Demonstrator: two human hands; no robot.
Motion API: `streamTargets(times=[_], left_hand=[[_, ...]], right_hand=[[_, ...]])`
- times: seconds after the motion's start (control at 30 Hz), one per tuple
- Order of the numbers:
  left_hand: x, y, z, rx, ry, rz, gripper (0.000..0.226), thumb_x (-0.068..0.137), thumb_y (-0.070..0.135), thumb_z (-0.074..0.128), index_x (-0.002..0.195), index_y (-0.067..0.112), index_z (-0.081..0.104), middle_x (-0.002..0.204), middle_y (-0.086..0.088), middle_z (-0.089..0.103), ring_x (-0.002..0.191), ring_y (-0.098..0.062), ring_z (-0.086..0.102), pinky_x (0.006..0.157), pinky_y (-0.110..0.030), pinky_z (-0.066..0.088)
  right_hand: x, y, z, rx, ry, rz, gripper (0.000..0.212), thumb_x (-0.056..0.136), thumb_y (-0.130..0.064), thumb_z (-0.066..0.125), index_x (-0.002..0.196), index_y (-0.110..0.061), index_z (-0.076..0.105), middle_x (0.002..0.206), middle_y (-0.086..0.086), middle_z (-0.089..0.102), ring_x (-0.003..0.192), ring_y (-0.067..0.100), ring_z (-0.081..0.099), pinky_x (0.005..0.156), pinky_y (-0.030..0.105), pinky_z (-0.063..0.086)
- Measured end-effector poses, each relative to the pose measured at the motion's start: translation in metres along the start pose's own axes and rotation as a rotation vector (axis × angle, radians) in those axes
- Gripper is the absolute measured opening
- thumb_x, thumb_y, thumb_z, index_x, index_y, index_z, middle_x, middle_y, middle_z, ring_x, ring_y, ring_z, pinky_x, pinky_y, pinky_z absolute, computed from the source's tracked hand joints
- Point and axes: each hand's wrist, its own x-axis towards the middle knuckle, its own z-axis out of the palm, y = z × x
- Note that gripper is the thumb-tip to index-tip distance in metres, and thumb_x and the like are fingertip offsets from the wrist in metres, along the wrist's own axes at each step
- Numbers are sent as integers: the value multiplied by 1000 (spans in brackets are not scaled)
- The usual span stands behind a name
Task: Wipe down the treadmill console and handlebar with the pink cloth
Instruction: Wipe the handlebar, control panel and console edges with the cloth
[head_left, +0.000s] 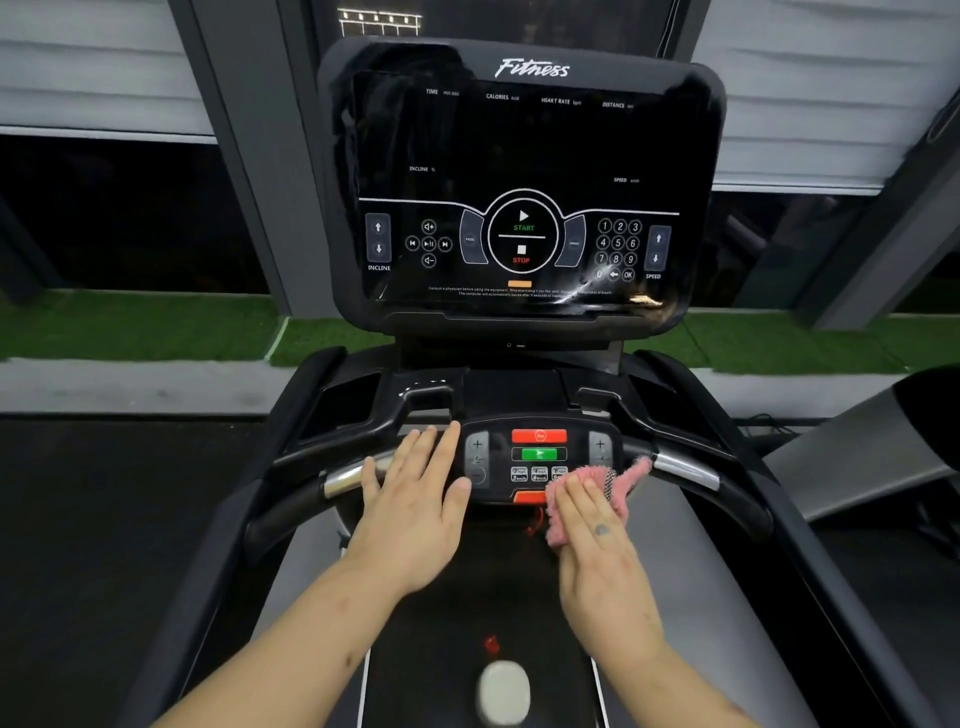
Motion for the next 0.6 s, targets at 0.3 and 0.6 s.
streamTargets(times=[0.3, 0.6], left_hand=[[0, -1, 4, 11, 22, -5, 62, 104, 53, 14, 159, 44, -14, 171, 10, 0, 155, -7, -14, 125, -53, -7], [1, 0, 2, 0, 11, -6, 62, 105, 52, 17, 158, 44, -14, 171, 11, -1, 154, -6, -14, 126, -53, -7]], right_hand=[[2, -45, 27, -28, -29, -121, 75, 93, -6, 61, 159, -22, 29, 167, -5, 23, 156, 9, 10, 126, 37, 19], [4, 6, -2, -26, 18, -68, 69, 92, -2, 63, 155, -21, 41, 162, -5, 35, 153, 10, 25, 120, 49, 33]])
